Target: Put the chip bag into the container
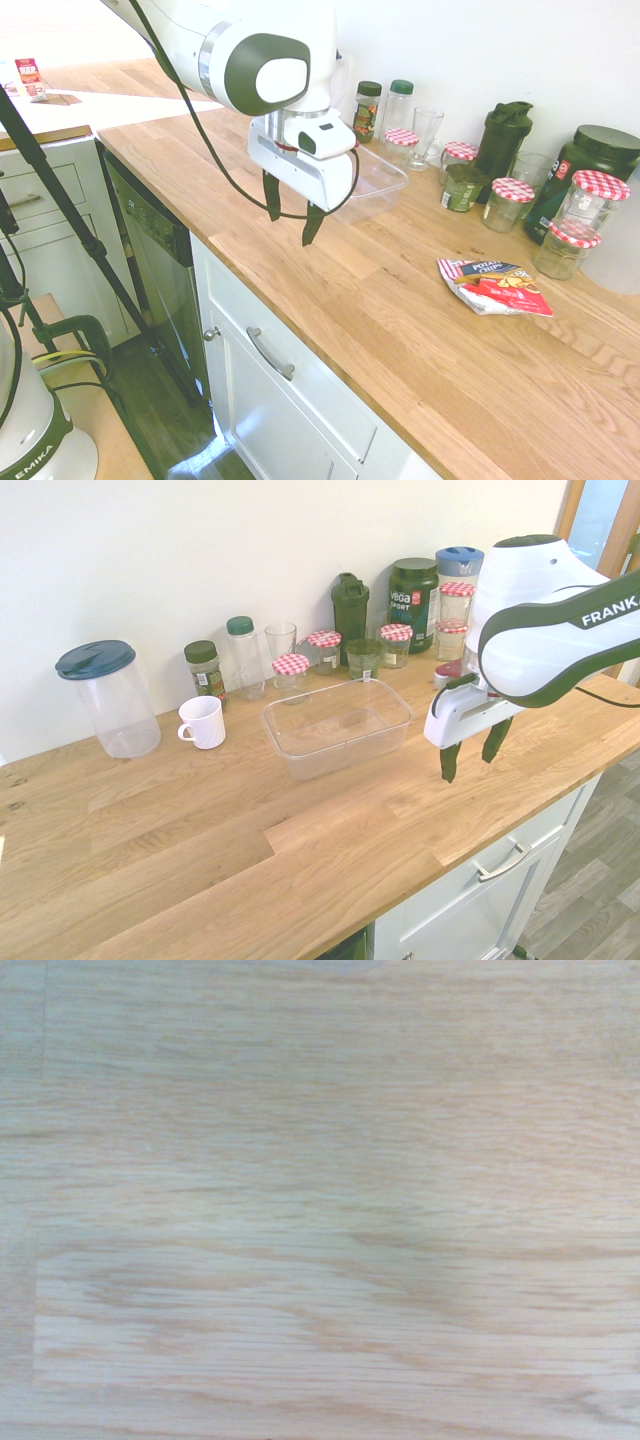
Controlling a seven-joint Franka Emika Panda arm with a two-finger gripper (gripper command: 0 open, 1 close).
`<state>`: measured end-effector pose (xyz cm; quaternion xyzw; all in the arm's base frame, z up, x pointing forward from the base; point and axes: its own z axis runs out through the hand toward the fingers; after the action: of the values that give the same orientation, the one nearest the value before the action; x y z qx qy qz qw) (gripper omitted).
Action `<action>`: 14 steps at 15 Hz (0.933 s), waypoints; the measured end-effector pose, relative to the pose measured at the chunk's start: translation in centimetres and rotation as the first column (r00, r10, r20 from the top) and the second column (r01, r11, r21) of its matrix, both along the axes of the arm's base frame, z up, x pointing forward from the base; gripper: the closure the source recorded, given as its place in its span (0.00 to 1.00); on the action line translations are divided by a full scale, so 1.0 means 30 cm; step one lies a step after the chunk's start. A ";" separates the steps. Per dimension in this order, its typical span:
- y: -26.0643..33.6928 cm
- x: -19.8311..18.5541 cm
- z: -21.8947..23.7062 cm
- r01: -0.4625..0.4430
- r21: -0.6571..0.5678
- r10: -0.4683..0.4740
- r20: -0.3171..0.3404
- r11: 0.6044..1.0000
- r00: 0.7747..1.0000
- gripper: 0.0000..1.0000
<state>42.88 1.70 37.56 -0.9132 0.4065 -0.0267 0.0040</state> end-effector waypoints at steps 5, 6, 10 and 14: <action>-0.069 0.009 0.016 0.028 0.011 -0.028 0.005 1.000 1.000 0.00; -0.105 0.016 0.033 0.048 0.015 -0.048 0.012 0.999 0.999 0.00; -0.307 0.037 0.096 0.160 0.041 -0.161 0.045 0.986 0.986 0.00; -0.580 0.058 0.139 0.304 0.098 -0.311 0.073 0.948 0.948 0.00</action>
<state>44.63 -15.70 41.72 -0.8356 0.5442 -0.0494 0.0564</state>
